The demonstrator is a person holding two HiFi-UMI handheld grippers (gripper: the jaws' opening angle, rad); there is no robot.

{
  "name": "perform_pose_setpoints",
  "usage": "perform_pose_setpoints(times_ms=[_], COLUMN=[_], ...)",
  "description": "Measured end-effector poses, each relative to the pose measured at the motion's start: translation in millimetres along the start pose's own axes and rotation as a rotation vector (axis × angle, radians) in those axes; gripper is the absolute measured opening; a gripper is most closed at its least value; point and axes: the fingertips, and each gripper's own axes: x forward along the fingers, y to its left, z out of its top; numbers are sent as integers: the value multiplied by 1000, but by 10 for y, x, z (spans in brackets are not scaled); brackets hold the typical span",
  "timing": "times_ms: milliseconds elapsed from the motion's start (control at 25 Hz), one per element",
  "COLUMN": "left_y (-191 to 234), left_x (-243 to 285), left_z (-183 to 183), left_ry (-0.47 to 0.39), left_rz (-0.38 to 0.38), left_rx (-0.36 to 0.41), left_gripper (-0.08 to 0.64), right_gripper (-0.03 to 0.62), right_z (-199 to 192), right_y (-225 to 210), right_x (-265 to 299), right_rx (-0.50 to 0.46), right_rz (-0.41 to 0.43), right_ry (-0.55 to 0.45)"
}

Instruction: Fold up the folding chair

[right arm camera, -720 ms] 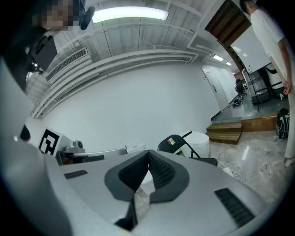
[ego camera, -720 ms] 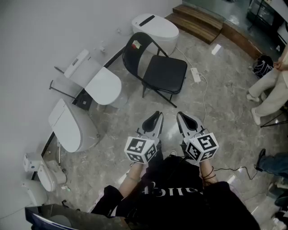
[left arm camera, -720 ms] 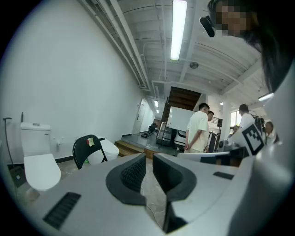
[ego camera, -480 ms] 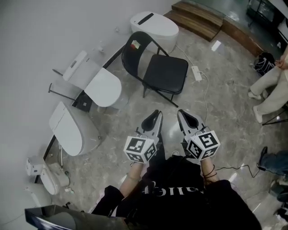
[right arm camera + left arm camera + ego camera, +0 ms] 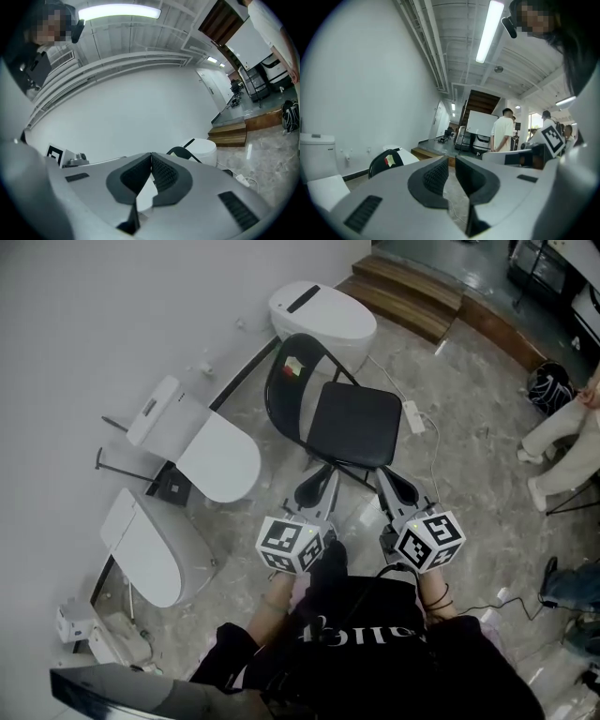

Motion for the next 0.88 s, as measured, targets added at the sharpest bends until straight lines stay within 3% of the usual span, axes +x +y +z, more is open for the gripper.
perform_pose_setpoints(times_ms=[120, 280, 400, 880], left_y=[400, 897, 1151, 1928], left_x=[127, 276, 366, 886], left_z=[246, 272, 190, -26], left_ry=[-30, 8, 36, 86], left_rz=[-56, -41, -29, 111], left_rx=[-20, -17, -58, -243], left_gripper=[48, 48, 48, 48], right_gripper=[14, 14, 14, 14], right_z=[119, 147, 114, 97], right_y=[69, 18, -70, -833], right_x=[451, 837, 980, 1422], right_rx=[10, 40, 32, 93], right_rz=[6, -22, -56, -139], right_ry=[-27, -37, -17, 48])
